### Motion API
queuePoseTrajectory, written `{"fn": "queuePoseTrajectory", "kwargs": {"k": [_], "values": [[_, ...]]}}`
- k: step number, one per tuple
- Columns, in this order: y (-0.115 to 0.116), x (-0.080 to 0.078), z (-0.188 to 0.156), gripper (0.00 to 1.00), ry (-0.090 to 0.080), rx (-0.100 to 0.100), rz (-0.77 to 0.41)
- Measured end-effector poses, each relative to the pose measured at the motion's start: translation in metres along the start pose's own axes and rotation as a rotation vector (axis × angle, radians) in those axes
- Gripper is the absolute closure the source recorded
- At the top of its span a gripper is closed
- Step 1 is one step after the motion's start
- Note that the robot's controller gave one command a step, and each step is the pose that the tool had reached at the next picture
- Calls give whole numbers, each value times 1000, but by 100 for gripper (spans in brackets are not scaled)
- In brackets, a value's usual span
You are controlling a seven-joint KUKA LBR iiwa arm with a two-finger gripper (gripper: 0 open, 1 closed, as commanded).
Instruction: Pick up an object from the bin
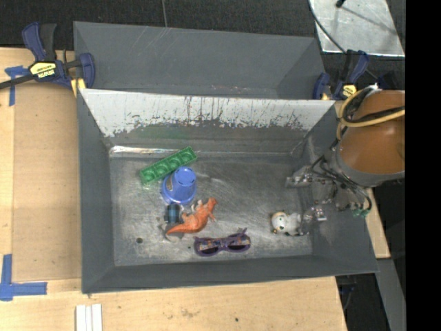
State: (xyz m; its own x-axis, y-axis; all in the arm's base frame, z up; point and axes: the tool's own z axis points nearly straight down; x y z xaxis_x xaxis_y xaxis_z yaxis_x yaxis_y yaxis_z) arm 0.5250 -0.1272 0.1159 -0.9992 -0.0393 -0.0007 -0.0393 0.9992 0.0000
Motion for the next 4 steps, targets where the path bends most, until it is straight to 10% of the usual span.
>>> {"fn": "queuePoseTrajectory", "kwargs": {"k": [1,2,3,4], "values": [[8,30,-3,0,-1,0,73],[31,25,46,0,-1,0,157],[34,23,41,100,-16,3,192],[34,23,41,100,-16,3,192]]}}
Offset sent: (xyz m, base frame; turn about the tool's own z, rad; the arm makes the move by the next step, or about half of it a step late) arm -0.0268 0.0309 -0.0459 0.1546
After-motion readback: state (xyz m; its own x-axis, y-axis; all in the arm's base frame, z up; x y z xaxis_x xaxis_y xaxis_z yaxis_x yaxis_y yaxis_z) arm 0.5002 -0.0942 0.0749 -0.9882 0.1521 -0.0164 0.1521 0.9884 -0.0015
